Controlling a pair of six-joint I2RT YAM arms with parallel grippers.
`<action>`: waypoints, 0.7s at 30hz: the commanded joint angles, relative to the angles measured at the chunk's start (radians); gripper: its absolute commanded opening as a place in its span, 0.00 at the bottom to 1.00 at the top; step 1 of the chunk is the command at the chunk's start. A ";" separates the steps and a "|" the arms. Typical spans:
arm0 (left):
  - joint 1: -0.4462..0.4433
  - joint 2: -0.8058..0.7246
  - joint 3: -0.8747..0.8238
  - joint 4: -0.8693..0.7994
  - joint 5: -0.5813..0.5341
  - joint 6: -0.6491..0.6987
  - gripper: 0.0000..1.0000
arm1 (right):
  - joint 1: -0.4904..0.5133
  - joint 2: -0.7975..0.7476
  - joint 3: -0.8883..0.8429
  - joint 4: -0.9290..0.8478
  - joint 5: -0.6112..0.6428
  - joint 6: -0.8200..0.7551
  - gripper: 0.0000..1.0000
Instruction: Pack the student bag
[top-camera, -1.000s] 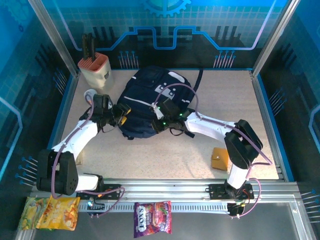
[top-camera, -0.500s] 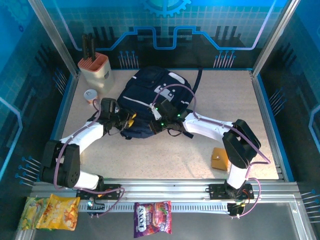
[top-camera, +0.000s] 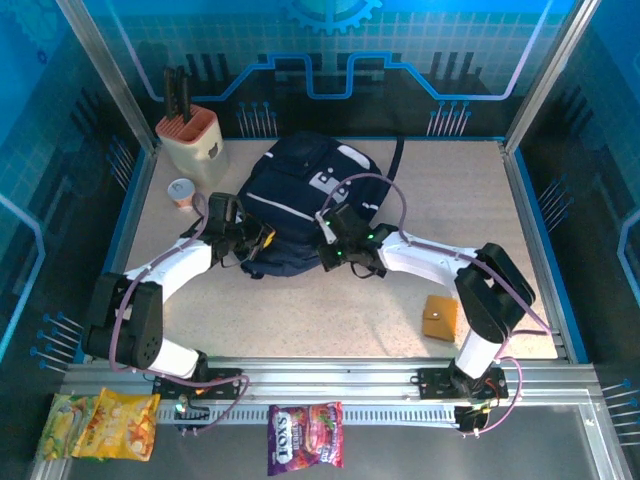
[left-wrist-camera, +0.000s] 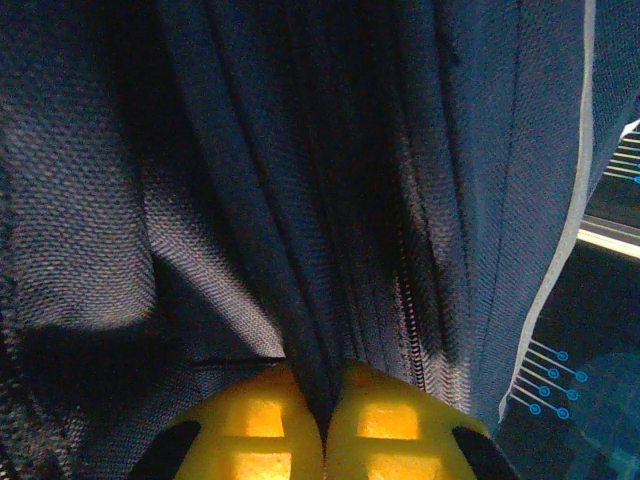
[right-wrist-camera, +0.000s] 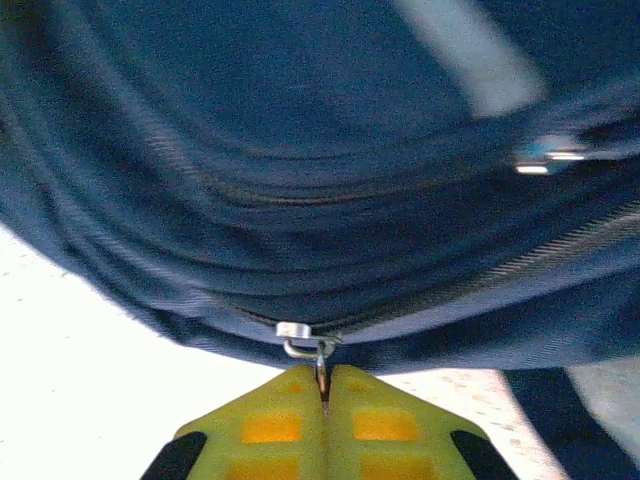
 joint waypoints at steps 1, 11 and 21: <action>0.005 -0.016 0.033 -0.003 -0.024 0.051 0.00 | -0.090 -0.030 -0.010 -0.076 0.073 -0.014 0.00; 0.002 -0.018 0.025 -0.014 0.027 0.075 0.00 | -0.282 0.100 0.147 -0.166 0.090 0.061 0.05; -0.053 0.020 0.047 -0.033 0.080 0.133 0.00 | -0.406 0.093 0.144 -0.159 0.042 0.092 0.11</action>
